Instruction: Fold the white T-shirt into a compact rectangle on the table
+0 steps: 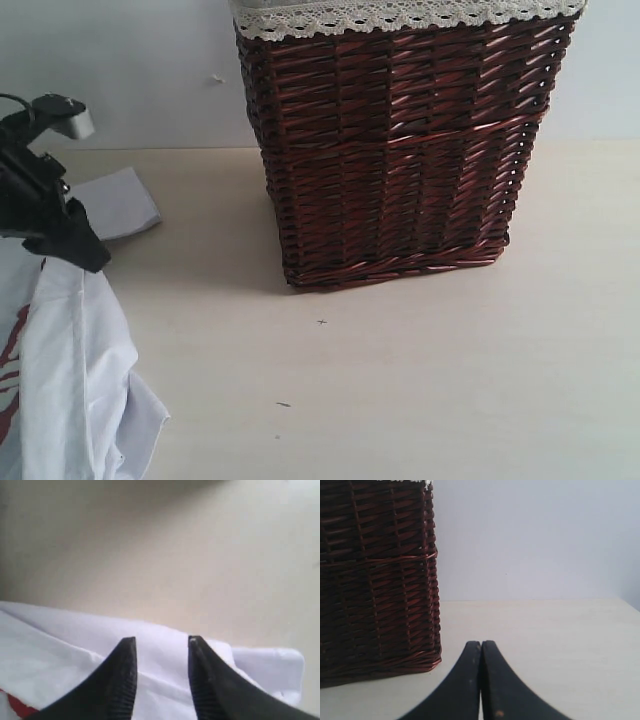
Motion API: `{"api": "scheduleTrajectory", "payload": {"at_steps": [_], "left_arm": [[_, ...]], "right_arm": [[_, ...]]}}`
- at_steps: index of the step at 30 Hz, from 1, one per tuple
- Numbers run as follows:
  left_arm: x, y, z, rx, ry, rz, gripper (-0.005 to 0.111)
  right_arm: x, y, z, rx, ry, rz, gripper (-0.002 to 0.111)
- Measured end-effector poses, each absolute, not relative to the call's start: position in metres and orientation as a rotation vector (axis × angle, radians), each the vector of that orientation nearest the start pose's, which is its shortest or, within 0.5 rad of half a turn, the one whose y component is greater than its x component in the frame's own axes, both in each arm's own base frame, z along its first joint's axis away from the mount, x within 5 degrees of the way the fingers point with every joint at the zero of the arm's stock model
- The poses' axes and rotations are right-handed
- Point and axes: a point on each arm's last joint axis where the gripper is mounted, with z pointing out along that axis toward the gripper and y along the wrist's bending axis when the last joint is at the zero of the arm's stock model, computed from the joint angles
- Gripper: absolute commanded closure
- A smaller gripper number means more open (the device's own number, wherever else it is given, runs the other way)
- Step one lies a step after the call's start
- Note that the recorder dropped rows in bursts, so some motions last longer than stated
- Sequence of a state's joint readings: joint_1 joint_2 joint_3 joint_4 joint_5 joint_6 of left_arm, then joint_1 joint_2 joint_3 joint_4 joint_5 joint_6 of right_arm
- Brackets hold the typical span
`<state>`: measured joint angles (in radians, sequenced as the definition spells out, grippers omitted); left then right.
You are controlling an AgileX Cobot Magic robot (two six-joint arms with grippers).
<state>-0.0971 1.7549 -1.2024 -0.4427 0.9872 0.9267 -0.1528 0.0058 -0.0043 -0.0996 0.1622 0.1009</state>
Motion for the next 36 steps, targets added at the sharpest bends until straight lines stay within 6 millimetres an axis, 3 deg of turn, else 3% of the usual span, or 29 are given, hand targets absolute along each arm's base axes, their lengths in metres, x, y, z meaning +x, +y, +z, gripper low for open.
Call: {"api": "scheduleTrajectory", "payload": {"at_steps": [7,11,15,18,19,20,22,26,28,32,36], "left_arm": [[0.276,-0.107,0.205,1.885,2.370,-0.356,0.071],[0.248,-0.123,0.192,2.293,2.133,-0.351,0.057],[0.230,-0.131,0.178,2.565,1.937,-0.263,0.047],[0.223,-0.142,0.165,2.677,1.729,-0.086,0.047],[0.222,-0.147,0.163,2.679,1.671,-0.046,0.054],[0.217,-0.150,0.163,2.718,1.662,-0.068,0.070],[0.202,-0.140,0.165,2.859,1.767,-0.183,0.079],[0.200,-0.135,0.166,2.899,1.820,-0.164,0.069],[0.200,-0.136,0.166,2.885,1.824,-0.155,0.077],[0.201,-0.136,0.165,2.875,1.817,-0.146,0.107],[0.205,-0.139,0.164,2.822,1.824,-0.110,0.107]], "right_arm": [[0.056,-0.010,0.200,0.140,1.642,-0.128,0.108],[0.056,-0.010,0.200,0.140,1.642,-0.128,0.108],[0.056,-0.010,0.200,0.140,1.642,-0.128,0.108],[0.056,-0.010,0.200,0.140,1.642,-0.128,0.108],[0.056,-0.010,0.200,0.140,1.642,-0.128,0.108],[0.056,-0.010,0.200,0.140,1.642,-0.128,0.108],[0.056,-0.010,0.200,0.140,1.642,-0.128,0.108],[0.056,-0.010,0.200,0.140,1.642,-0.128,0.108],[0.056,-0.010,0.200,0.140,1.642,-0.128,0.108],[0.056,-0.010,0.200,0.140,1.642,-0.128,0.108],[0.056,-0.010,0.200,0.140,1.642,-0.128,0.108]]}}
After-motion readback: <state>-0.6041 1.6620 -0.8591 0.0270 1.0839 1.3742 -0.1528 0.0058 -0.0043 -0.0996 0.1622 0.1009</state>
